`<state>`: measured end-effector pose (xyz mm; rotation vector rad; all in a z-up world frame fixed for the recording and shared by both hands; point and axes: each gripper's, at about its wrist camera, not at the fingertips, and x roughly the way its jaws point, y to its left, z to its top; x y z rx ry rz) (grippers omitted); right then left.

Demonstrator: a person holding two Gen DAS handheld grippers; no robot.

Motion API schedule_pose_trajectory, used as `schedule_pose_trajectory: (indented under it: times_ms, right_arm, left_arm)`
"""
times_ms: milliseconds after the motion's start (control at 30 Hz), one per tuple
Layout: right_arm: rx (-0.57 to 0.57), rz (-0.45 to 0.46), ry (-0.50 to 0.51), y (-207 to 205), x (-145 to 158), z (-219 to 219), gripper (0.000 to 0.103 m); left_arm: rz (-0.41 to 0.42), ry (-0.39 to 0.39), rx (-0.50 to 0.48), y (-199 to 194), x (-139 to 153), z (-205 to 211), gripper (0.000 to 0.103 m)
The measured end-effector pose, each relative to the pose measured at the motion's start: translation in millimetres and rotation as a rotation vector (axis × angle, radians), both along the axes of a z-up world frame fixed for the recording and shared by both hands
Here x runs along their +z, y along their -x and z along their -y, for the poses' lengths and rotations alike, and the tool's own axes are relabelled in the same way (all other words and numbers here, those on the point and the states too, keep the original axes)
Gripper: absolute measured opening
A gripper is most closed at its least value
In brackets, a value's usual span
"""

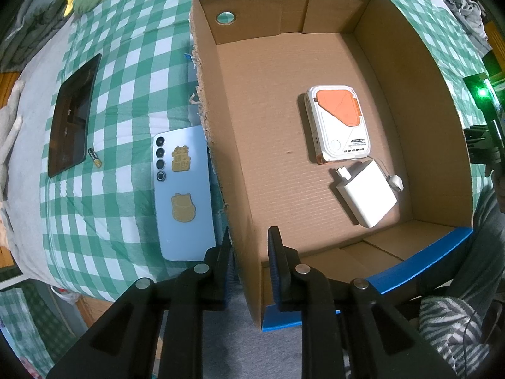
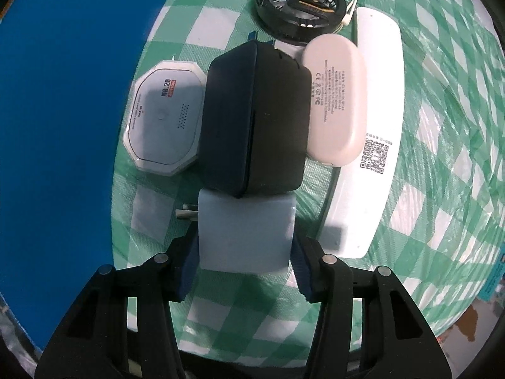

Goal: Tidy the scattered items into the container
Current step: 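Lower the right gripper onto the white square charger and close it, then lift the white square charger with the right gripper over the box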

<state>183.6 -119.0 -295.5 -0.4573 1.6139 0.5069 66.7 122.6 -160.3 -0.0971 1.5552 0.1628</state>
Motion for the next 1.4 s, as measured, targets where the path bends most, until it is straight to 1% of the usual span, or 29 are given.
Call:
schedule_pose_trajectory:
  times_ms: [167,333,600,667,767,900,967,1033,1100,1267,1400]
  right_arm:
    - [-0.005,0.007,-0.016,0,10,9,0.049]
    - [0.017,0.016,-0.020,7,28,9,0.049]
    - [0.053,0.048,-0.040,17,68,4,0.049]
    - [0.063,0.056,-0.052,2,86,0,0.049]
    - [0.082,0.068,-0.071,4,104,-4,0.049]
    - [0.112,0.090,-0.099,0,135,-21,0.049]
    - [0.131,0.098,-0.113,8,146,-25,0.049]
    - [0.151,0.101,-0.134,9,156,-35,0.049]
    - [0.179,0.106,-0.159,20,166,-50,0.049]
    - [0.231,0.101,-0.192,37,172,-82,0.049]
    - [0.277,0.090,-0.195,49,168,-108,0.049]
  left_arm:
    - [0.000,-0.001,-0.002,0,0,1,0.018]
    - [0.000,0.000,0.000,-1,1,0,0.018]
    - [-0.001,-0.001,-0.001,-1,0,0,0.018]
    - [-0.002,-0.002,-0.002,-1,1,1,0.018]
    - [-0.001,0.000,0.000,-1,0,0,0.018]
    - [-0.001,-0.001,0.001,-1,0,0,0.018]
    - [-0.001,-0.001,0.000,-1,0,0,0.018]
    - [-0.001,-0.001,-0.001,-1,0,0,0.018]
    - [-0.002,0.000,-0.002,-1,0,0,0.018]
    - [0.000,0.003,0.003,-1,1,0,0.018]
    - [-0.002,0.001,0.001,-1,2,1,0.018]
